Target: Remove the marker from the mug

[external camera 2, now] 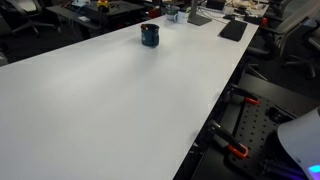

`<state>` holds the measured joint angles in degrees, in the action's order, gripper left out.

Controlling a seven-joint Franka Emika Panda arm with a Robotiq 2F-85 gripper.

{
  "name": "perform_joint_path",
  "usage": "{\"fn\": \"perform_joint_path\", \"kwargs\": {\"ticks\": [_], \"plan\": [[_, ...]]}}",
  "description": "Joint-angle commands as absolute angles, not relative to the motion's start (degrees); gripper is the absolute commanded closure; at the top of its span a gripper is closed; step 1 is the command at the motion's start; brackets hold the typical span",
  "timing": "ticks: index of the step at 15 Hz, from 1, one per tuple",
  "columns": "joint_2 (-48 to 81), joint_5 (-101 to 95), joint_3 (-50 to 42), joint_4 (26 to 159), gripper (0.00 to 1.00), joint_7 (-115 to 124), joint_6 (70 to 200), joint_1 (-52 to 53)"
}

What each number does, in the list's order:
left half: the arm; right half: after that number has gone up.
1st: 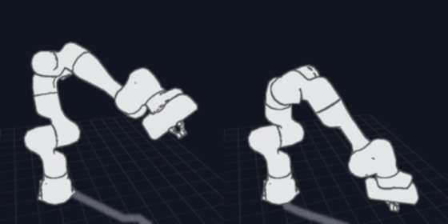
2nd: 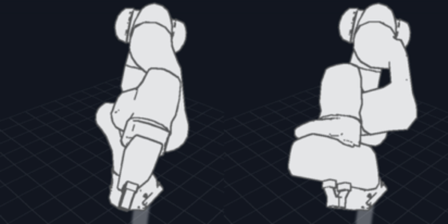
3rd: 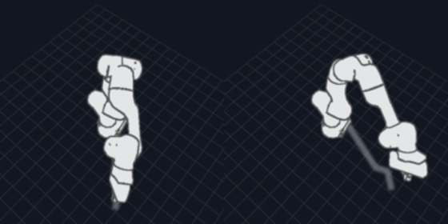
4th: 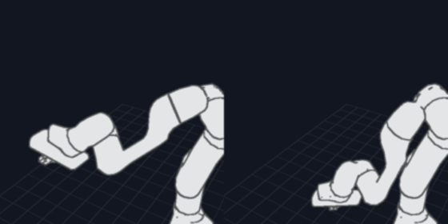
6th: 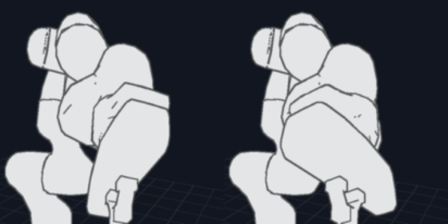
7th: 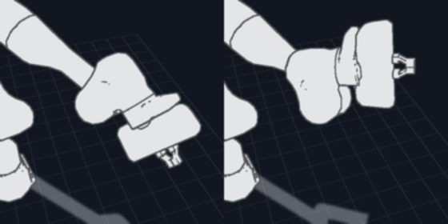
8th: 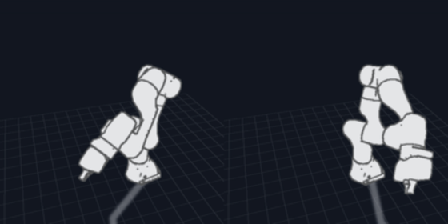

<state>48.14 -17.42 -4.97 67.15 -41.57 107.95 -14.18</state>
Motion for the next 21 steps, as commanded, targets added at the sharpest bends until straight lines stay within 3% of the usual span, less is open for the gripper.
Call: {"fn": "perform_joint_path", "kwargs": {"ticks": [1,6,7,8,9,10,13,15,16,20,21], "plan": [[49.3,-15.8,-3.4,67.3,0.00,-44.7,111.1,-15.1],[52.8,-14.0,-1.9,67.9,0.00,-50.6,116.3,-16.0],[53.6,-13.7,-1.8,67.6,0.06,-51.3,116.6,-16.0],[54.3,-13.5,-1.8,67.2,0.28,-52.1,116.5,-16.1],[54.7,-13.3,-1.9,67.1,0.30,-52.5,116.5,-16.1],[55.2,-13.2,-1.9,66.9,0.26,-53.1,116.4,-16.1],[55.5,-13.2,-2.1,66.6,0.38,-54.1,115.8,-15.9],[55.6,-13.1,-2.1,66.3,0.35,-54.7,115.5,-15.9],[55.7,-13.1,-2.2,66.2,0.26,-54.7,115.3,-15.8],[55.8,-13.0,-2.1,66.1,0.15,-54.9,114.7,-15.7],[55.5,-12.9,-1.9,66.3,0.30,-55.0,114.9,-15.8]]}}
